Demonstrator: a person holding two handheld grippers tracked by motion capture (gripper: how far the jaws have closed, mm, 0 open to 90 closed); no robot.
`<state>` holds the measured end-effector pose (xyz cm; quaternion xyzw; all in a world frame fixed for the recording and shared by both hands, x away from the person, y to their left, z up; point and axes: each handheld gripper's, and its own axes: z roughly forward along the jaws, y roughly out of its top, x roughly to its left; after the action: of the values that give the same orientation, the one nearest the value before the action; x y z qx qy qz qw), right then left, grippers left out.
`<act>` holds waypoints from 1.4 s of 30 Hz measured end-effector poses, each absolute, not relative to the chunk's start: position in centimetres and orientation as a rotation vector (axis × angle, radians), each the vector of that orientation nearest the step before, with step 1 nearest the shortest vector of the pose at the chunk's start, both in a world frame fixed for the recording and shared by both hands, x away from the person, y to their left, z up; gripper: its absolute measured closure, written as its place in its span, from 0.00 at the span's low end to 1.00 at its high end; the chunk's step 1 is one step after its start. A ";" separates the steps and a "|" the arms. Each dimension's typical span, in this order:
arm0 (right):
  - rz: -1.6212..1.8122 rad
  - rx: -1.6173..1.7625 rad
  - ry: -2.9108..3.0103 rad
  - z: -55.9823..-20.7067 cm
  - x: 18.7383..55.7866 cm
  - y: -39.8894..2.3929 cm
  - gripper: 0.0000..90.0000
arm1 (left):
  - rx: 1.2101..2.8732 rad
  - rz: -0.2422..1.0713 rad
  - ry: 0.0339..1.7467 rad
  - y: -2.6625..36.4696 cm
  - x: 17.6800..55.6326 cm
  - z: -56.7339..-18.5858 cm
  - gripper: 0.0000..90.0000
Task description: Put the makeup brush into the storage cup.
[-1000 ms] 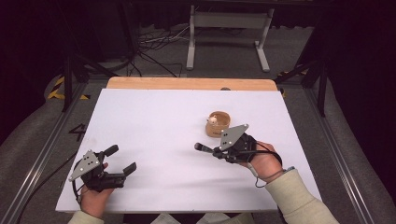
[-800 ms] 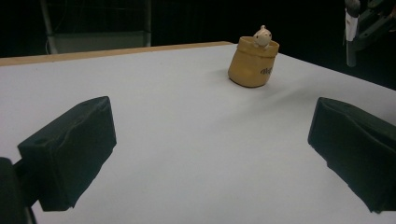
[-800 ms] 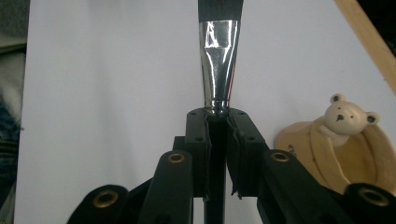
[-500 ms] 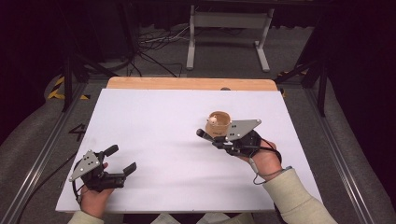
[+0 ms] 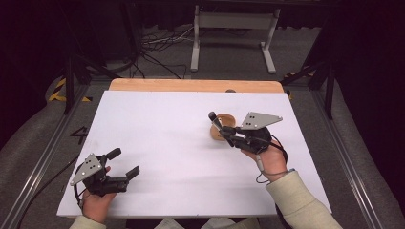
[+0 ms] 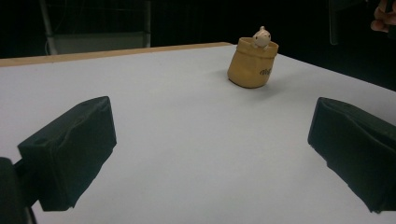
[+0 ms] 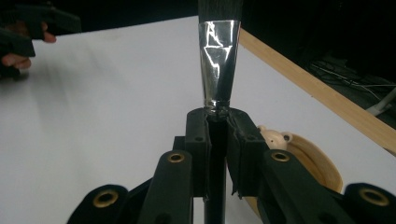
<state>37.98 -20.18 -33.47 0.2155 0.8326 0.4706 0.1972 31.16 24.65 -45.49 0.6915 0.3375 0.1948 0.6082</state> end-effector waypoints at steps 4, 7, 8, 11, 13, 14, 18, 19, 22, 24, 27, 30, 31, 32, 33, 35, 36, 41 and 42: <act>1.384 0.666 2.265 -33.5 38.5 -20.7 0.88 | 1.597 0.451 0.779 24.7 31.2 -45.5 0.02; 1.413 0.690 2.227 -33.6 38.7 -21.0 0.88 | 1.598 0.451 0.780 24.7 31.2 -45.5 0.02; 1.429 0.698 2.208 -33.7 38.8 -21.1 0.88 | 1.598 0.451 0.779 24.7 31.2 -45.5 0.02; 1.449 0.713 2.171 -33.8 39.0 -21.2 0.88 | 1.599 0.451 0.779 24.7 31.2 -45.5 0.02; 1.470 0.732 2.143 -33.9 39.2 -21.3 0.88 | 1.599 0.451 0.779 24.7 31.2 -45.5 0.02; 1.470 0.735 2.132 -33.9 39.2 -21.4 0.88 | 1.599 0.450 0.779 24.7 31.2 -45.5 0.02; 1.470 0.730 2.106 -33.9 39.4 -21.3 0.88 | 1.600 0.450 0.779 24.7 31.2 -45.5 0.02; 1.471 0.725 2.104 -34.0 39.5 -21.2 0.88 | 1.600 0.448 0.779 24.7 31.2 -45.5 0.02; 1.485 0.728 2.086 -34.2 39.8 -21.1 0.88 | 1.600 0.447 0.778 24.7 31.2 -45.5 0.02; 1.496 0.726 2.073 -34.4 40.1 -21.0 0.88 | 1.599 0.449 0.778 24.7 31.2 -45.5 0.02; 1.511 0.723 2.048 -34.6 40.4 -20.9 0.88 | 1.601 0.445 0.778 24.7 31.2 -45.5 0.02; 1.513 0.723 2.024 -34.8 40.6 -21.0 0.88 | 1.599 0.444 0.780 24.7 31.2 -45.5 0.02; 1.513 0.725 2.022 -34.9 40.7 -21.0 0.88 | 1.600 0.444 0.779 24.7 31.2 -45.5 0.02; 1.513 0.729 2.016 -34.9 40.8 -21.0 0.88 | 1.601 0.445 0.780 24.7 31.2 -45.5 0.02; 1.513 0.734 2.011 -35.0 40.9 -21.0 0.88 | 1.598 0.446 0.780 24.7 31.2 -45.5 0.02; 1.503 0.741 2.007 -35.2 41.2 -21.1 0.88 | 1.599 0.445 0.780 24.6 31.2 -45.5 0.02; 1.497 0.746 2.005 -35.3 41.3 -21.1 0.88 | 1.599 0.444 0.781 24.6 31.2 -45.5 0.02; 1.503 0.767 1.994 -35.6 42.1 -21.3 0.88 | 1.601 0.442 0.779 24.7 31.2 -45.5 0.02; 1.500 0.772 1.989 -35.6 42.2 -21.3 0.88 | 1.601 0.442 0.779 24.7 31.2 -45.5 0.02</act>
<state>42.18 -21.32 -35.59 0.2854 0.7358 0.5547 0.2636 31.22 24.68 -45.55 0.6929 0.3373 0.1911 0.6079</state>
